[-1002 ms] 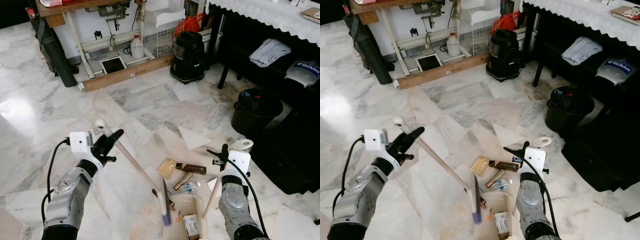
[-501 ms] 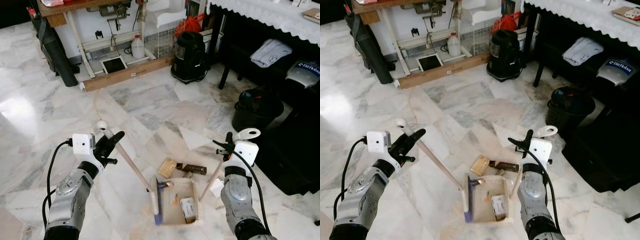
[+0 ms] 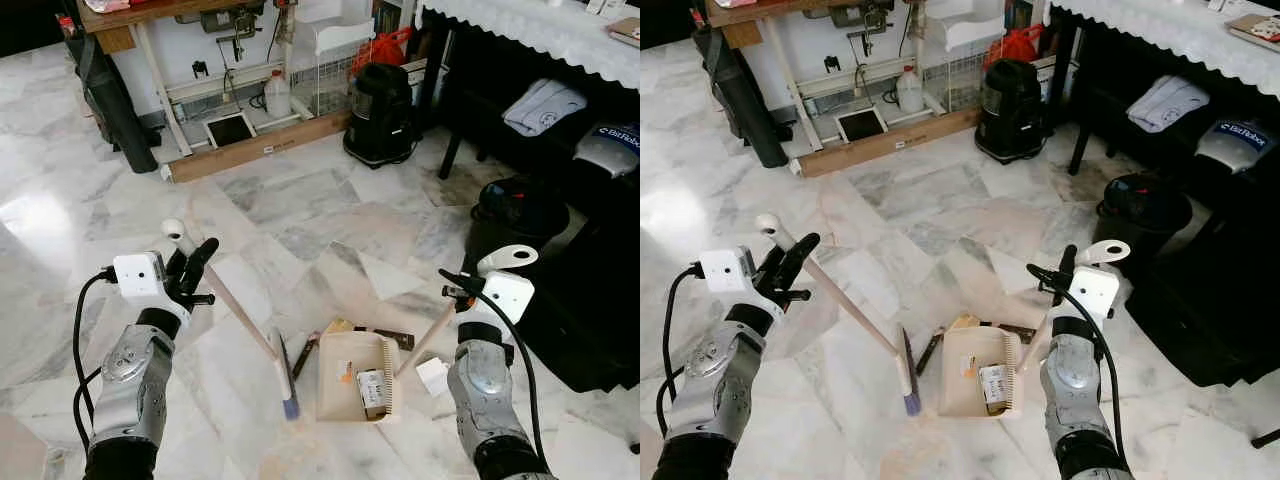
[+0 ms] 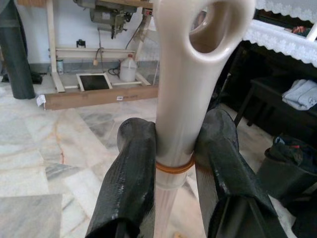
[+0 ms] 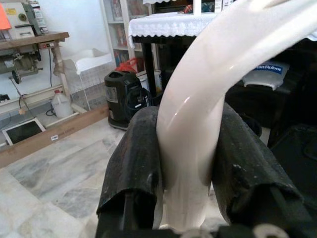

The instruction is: Sweep floor

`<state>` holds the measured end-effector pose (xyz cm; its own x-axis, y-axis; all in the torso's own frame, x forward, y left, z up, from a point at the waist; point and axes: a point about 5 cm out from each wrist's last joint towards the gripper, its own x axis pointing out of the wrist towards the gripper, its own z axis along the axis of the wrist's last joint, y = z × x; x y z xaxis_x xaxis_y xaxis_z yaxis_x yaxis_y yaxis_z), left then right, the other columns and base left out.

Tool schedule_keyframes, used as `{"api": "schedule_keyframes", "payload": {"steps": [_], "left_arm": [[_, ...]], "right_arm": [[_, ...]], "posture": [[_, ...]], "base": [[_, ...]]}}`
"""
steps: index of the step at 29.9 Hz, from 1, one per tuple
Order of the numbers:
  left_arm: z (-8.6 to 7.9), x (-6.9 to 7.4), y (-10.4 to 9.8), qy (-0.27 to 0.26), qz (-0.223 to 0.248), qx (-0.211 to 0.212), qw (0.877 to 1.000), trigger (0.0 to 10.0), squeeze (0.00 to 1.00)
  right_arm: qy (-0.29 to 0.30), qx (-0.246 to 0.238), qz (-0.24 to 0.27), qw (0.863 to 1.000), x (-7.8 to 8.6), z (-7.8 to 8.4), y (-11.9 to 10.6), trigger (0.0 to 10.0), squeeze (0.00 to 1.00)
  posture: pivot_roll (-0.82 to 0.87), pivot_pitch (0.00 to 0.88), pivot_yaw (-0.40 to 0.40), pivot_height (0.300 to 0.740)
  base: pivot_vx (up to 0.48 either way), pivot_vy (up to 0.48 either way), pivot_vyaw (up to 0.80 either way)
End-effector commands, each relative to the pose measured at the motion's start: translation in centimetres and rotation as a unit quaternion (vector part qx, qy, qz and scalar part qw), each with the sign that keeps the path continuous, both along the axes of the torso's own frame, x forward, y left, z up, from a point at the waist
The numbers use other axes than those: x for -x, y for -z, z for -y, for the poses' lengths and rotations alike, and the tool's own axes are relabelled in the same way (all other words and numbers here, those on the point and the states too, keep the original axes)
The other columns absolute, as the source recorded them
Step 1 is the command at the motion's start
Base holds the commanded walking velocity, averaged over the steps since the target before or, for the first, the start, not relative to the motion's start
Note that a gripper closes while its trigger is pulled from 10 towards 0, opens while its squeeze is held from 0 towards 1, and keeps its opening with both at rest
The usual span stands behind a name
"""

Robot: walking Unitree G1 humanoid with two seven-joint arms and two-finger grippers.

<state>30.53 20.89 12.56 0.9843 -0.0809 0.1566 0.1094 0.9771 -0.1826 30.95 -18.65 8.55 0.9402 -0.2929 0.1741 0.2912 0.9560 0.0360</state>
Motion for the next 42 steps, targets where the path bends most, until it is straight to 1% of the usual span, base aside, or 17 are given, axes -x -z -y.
{"api": "schedule_keyframes", "payload": {"steps": [1,4,6,10,12,15,16,19,20,21,25,29,32,42], "left_arm": [[0.1,-0.1,-0.5,-0.002,0.018,-0.004,1.0,10.0,0.0],[0.0,-0.1,-0.5,-0.004,0.019,-0.006,1.0,10.0,0.0],[0.1,-0.2,-0.5,-0.01,0.022,-0.005,1.0,10.0,0.0],[0.6,0.0,0.0,-0.015,0.02,-0.015,1.0,10.0,0.0],[1.0,0.2,0.2,-0.02,0.022,-0.031,0.999,10.0,0.0],[1.2,0.4,0.0,-0.025,0.033,-0.048,0.998,10.0,0.0],[1.4,0.5,-0.3,-0.027,0.046,-0.065,0.996,10.0,0.0],[1.5,0.4,-0.6,-0.03,0.056,-0.076,0.995,10.0,0.0],[1.7,0.4,-0.9,-0.029,0.066,-0.093,0.993,10.0,0.0],[1.8,0.4,-1.0,-0.03,0.072,-0.1,0.992,10.0,0.0],[1.9,0.0,-1.7,-0.041,0.09,-0.113,0.989,10.0,0.0],[2.2,-0.1,-1.7,-0.038,0.094,-0.115,0.988,10.0,0.0],[2.3,0.0,-1.1,-0.038,0.087,-0.114,0.989,10.0,0.0],[2.2,0.4,-0.2,-0.041,0.071,-0.122,0.989,10.0,0.0]], "right_arm": [[0.0,-0.005,0.027,1.0,-0.2,0.0,-1.2,10.0,0.0],[0.003,-0.01,0.038,0.999,-0.3,0.2,-1.9,10.0,0.0],[0.01,-0.022,0.046,0.999,-0.3,0.5,-2.4,10.0,0.0],[0.012,-0.027,0.042,0.999,-0.3,0.5,-2.4,10.0,0.0],[0.014,-0.032,0.04,0.999,-0.3,0.4,-2.4,10.0,0.0],[0.014,-0.037,0.045,0.998,-0.3,0.2,-2.7,10.0,0.0],[0.007,-0.041,0.046,0.998,-0.4,-0.1,-2.9,10.0,0.0],[0.001,-0.043,0.044,0.998,-0.5,-0.4,-2.9,10.0,0.0],[-0.003,-0.045,0.044,0.998,-0.5,-0.6,-2.9,10.0,0.0],[-0.004,-0.046,0.044,0.998,-0.5,-0.8,-3.0,10.0,0.0],[-0.009,-0.048,0.047,0.998,-0.7,-1.1,-3.5,10.0,0.0],[-0.011,-0.044,0.047,0.998,-0.8,-1.1,-3.7,10.0,0.0],[-0.012,-0.036,0.042,0.998,-0.7,-1.1,-3.5,10.0,0.0],[-0.015,-0.043,0.038,0.998,-0.2,-1.8,-3.2,10.0,0.0]], "posture": [[0.1,0.06,0.037,0.74],[0.09,0.06,0.037,0.74],[0.09,0.059,0.037,0.74],[0.09,0.044,0.04,0.74],[0.09,0.037,0.042,0.74],[0.09,0.026,0.045,0.74],[0.09,0.019,0.044,0.74],[0.09,0.011,0.04,0.74],[0.09,0.0,0.035,0.74],[0.09,0.0,0.032,0.74],[0.09,0.0,0.023,0.74],[0.08,0.0,0.022,0.74],[0.08,0.0,0.025,0.74],[0.08,0.0,0.037,0.74]], "base": [[0.0,0.0,0.0],[0.0,0.0,0.0],[0.0,0.0,0.0],[0.0,0.0,0.0],[0.0,0.0,0.0],[0.0,0.0,0.0],[0.0,0.0,0.0],[0.0,0.0,0.0],[0.0,0.0,0.0],[0.0,0.0,0.0],[0.0,0.0,0.0],[0.0,0.0,0.0],[0.0,0.0,0.0],[0.0,0.0,0.77]]}}
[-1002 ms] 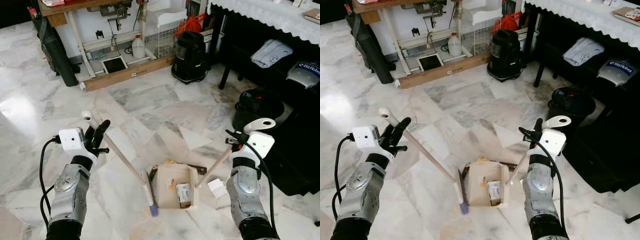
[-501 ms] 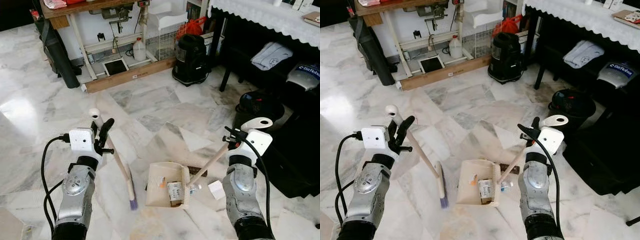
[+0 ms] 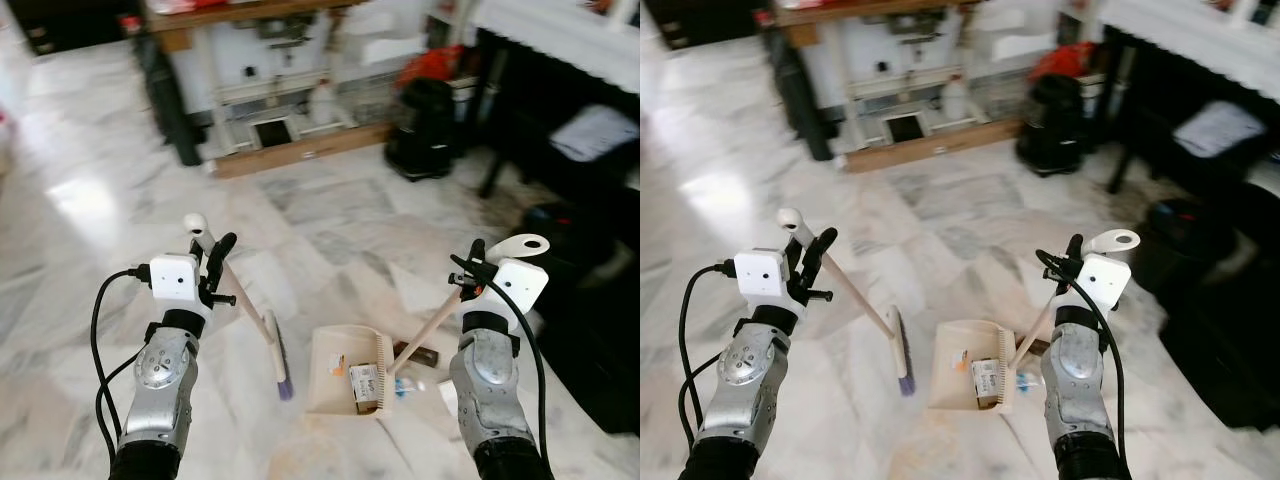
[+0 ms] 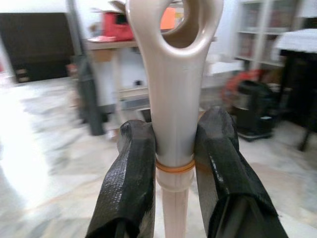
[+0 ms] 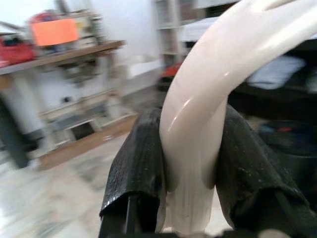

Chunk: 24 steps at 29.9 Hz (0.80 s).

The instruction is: Sweep floor

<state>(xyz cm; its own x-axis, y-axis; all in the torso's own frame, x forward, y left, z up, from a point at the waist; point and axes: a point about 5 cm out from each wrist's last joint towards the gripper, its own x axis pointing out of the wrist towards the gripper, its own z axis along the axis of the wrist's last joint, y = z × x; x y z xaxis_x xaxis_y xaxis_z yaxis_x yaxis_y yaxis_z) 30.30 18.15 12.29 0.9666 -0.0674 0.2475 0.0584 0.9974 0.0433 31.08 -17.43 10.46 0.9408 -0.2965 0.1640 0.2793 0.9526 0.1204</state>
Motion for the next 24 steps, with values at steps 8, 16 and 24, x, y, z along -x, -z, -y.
{"api": "schedule_keyframes", "payload": {"steps": [8,16,24], "left_arm": [[-0.54,0.34,-0.23,-0.013,0.016,-0.017,1.0,10.0,0.0],[-0.46,0.38,0.05,-0.016,0.011,-0.016,1.0,10.0,0.0],[-0.34,0.55,0.28,-0.017,0.007,-0.018,1.0,10.0,0.0]], "right_arm": [[-0.013,0.001,0.022,1.0,-0.02,-0.63,-0.93,10.0,0.0],[-0.019,0.004,0.023,1.0,-0.4,-0.6,-1.22,10.0,0.0],[-0.021,0.004,0.021,1.0,-0.36,-0.6,-1.11,10.0,0.0]], "posture": [[0.08,0.0,0.026,0.74],[0.08,0.0,0.018,0.74],[0.09,0.0,0.006,0.74]], "base": [[0.0,0.0,0.8],[0.0,0.0,0.8],[0.0,0.0,0.8]]}}
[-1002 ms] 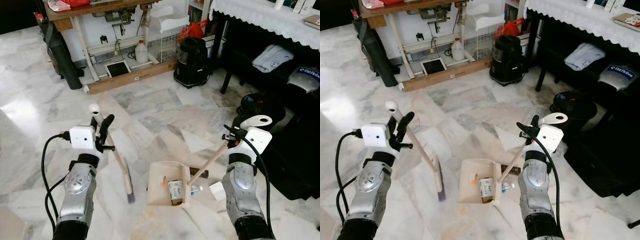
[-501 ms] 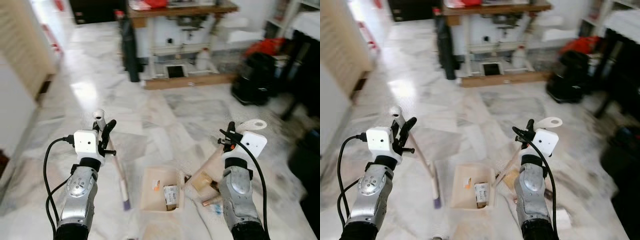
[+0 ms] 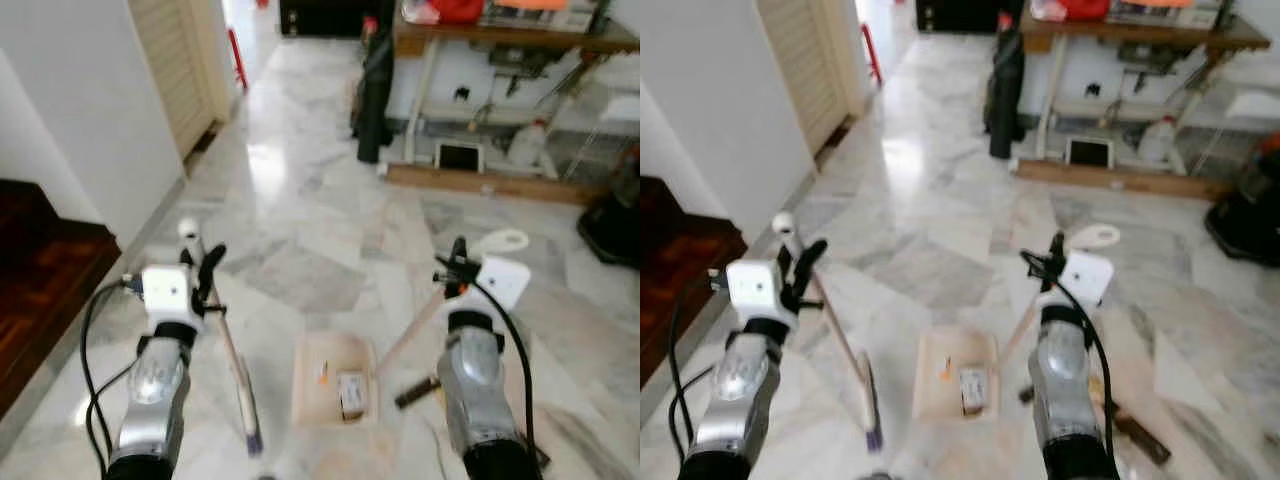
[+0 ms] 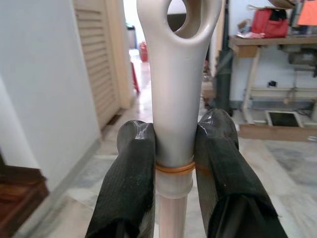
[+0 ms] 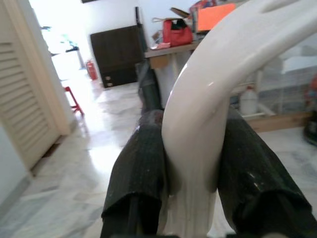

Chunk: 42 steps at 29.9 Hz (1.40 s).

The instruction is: Sweep floor

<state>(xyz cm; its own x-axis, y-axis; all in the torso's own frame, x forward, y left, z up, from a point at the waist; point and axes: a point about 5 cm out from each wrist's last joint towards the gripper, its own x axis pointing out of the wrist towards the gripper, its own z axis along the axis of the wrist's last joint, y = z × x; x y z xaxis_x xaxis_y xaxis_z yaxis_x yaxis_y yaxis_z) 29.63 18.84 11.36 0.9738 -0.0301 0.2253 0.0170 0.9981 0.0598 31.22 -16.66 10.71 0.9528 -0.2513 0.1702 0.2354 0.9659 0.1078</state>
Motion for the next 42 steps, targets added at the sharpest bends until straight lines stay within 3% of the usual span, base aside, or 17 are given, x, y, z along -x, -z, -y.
{"api": "schedule_keyframes", "payload": {"steps": [1,26,42], "left_arm": [[0.3,-0.1,-0.7,0.002,0.018,-0.01,1.0,10.0,0.0],[-0.9,0.7,-0.6,-0.028,0.009,-0.022,0.999,10.0,0.0],[-0.7,1.2,-0.4,-0.03,0.001,-0.017,0.999,10.0,0.0]], "right_arm": [[0.001,-0.004,0.019,1.0,-0.2,0.2,-0.9,10.0,0.0],[-0.004,-0.02,0.01,1.0,-0.2,-0.1,-0.6,10.0,0.0],[-0.002,-0.016,0.008,1.0,-0.1,0.2,-0.7,10.0,0.0]], "posture": [[0.09,0.0,0.001,0.74],[0.11,0.002,0.011,0.74],[0.1,0.04,0.0,0.74]], "base": [[0.0,0.0,0.8],[0.0,0.0,0.8],[0.0,0.0,0.8]]}}
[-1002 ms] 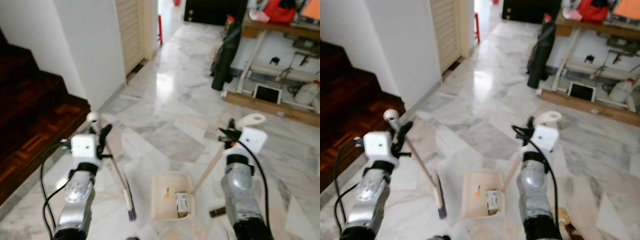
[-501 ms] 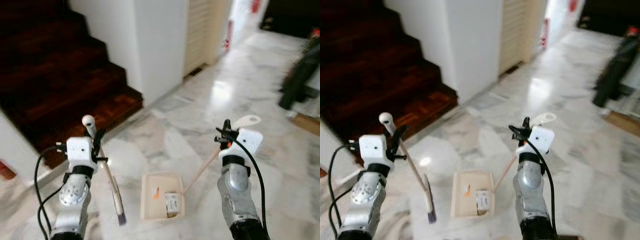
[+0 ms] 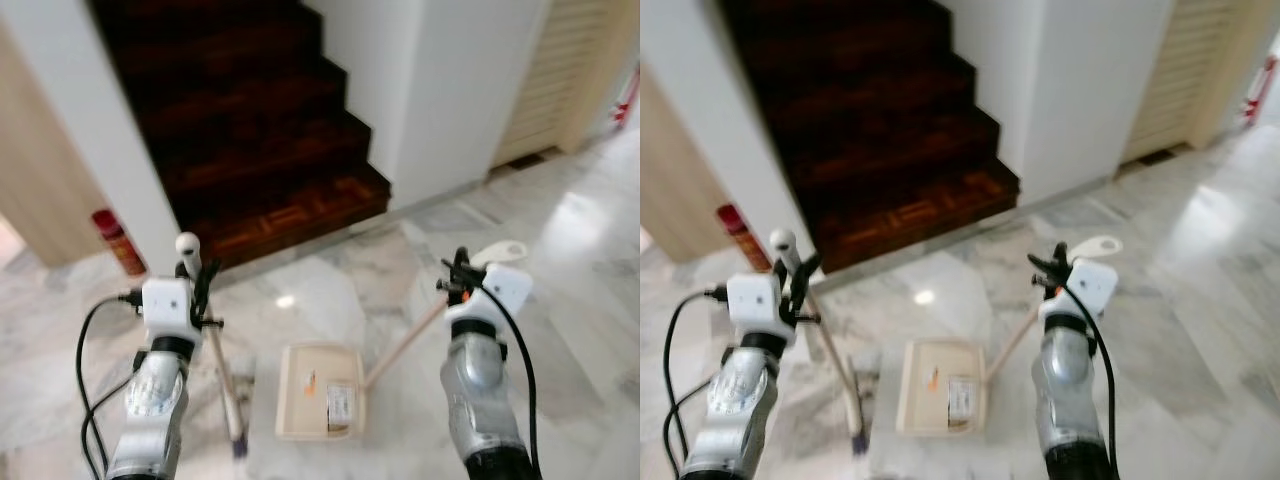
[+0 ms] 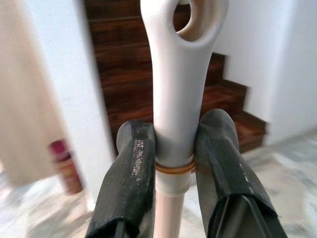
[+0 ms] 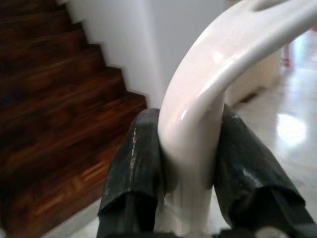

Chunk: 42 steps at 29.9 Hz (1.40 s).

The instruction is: Sweep floor

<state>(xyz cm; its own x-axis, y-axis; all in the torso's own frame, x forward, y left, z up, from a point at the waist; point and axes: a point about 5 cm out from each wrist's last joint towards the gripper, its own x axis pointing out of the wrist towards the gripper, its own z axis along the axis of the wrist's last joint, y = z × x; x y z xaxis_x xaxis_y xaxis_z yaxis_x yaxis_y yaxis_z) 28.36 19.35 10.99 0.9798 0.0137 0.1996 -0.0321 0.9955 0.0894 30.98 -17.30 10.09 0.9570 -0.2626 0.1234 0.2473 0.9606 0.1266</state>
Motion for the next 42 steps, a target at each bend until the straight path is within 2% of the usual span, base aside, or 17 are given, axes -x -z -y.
{"api": "schedule_keyframes", "payload": {"steps": [1,9,32,42], "left_arm": [[-0.17,-0.01,-0.75,-0.004,0.013,-0.003,1.0,10.0,0.0],[-0.16,0.37,-0.51,-0.007,0.008,0.0,1.0,10.0,0.0],[0.08,0.5,-0.27,-0.008,0.0,0.014,1.0,10.0,0.0],[0.15,0.43,-0.33,-0.005,0.001,0.017,1.0,10.0,0.0]], "right_arm": [[-0.006,-0.001,0.029,1.0,-0.28,-0.45,-1.35,10.0,0.0],[-0.006,0.0,0.028,1.0,-0.18,-0.33,-1.33,10.0,0.0],[-0.005,-0.024,0.015,1.0,-0.16,-0.06,-0.89,10.0,0.0],[-0.008,-0.025,0.012,1.0,-0.13,-0.08,-0.74,10.0,0.0]], "posture": [[0.1,0.043,-0.001,0.74],[0.1,0.05,-0.005,0.74],[0.1,0.037,-0.009,0.74],[0.1,0.027,-0.008,0.74]], "base": [[0.0,0.0,0.8],[0.0,0.0,0.8],[0.0,0.0,0.0],[0.0,0.291,0.0]]}}
